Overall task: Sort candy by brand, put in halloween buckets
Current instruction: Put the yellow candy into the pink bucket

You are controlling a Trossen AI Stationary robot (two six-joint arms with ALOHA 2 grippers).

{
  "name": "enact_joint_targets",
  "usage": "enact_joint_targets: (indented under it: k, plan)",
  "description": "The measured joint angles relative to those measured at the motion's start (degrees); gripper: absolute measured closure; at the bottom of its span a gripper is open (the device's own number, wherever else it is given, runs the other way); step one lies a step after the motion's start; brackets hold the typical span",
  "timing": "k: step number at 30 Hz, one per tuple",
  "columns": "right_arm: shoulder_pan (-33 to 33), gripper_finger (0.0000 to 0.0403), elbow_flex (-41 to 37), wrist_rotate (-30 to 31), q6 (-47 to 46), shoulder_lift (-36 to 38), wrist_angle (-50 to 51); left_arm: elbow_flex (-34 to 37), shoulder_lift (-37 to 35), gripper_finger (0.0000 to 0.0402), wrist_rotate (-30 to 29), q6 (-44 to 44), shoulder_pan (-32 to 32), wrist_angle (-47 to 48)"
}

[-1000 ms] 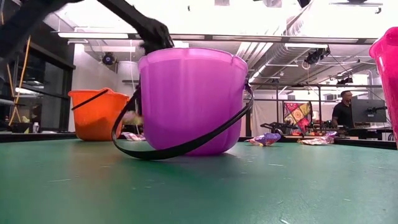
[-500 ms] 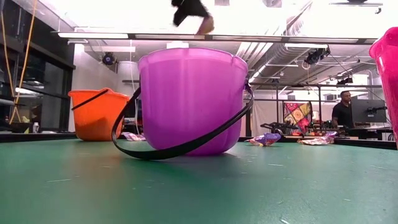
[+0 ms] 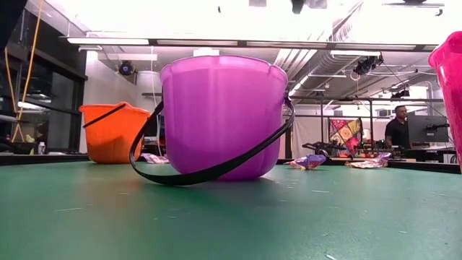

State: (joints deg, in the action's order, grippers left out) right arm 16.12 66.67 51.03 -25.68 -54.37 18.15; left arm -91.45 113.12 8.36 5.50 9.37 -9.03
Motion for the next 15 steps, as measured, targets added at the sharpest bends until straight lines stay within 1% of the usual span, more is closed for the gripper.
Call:
enact_joint_targets:
  k: [2,3,5,7,11,15]
  plan:
    - [0.0,0.0202,0.0,0.0,0.2,0.9,-0.1,0.0,2.8,0.0401,2.5,0.0,1.2,-7.2]
    - [0.0,0.0202,0.0,0.0,0.2,1.2,0.0,0.0,3.9,0.0401,3.6,0.0,1.7,-9.3]
    - [0.0,0.0202,0.0,0.0,0.3,1.6,0.0,0.0,6.3,0.0401,4.5,0.0,2.6,-14.6]
    - [0.0,0.0202,0.0,0.0,0.2,1.6,0.0,0.0,8.3,0.0401,4.6,-0.1,3.1,-17.5]
    - [0.0,0.0202,0.0,0.0,0.3,1.6,0.1,0.0,11.3,0.0388,4.6,-1.5,3.4,-20.3]
    - [0.0,0.0202,0.0,-0.1,0.2,1.6,0.3,0.0,13.0,0.0347,3.7,-2.0,3.4,-20.9]
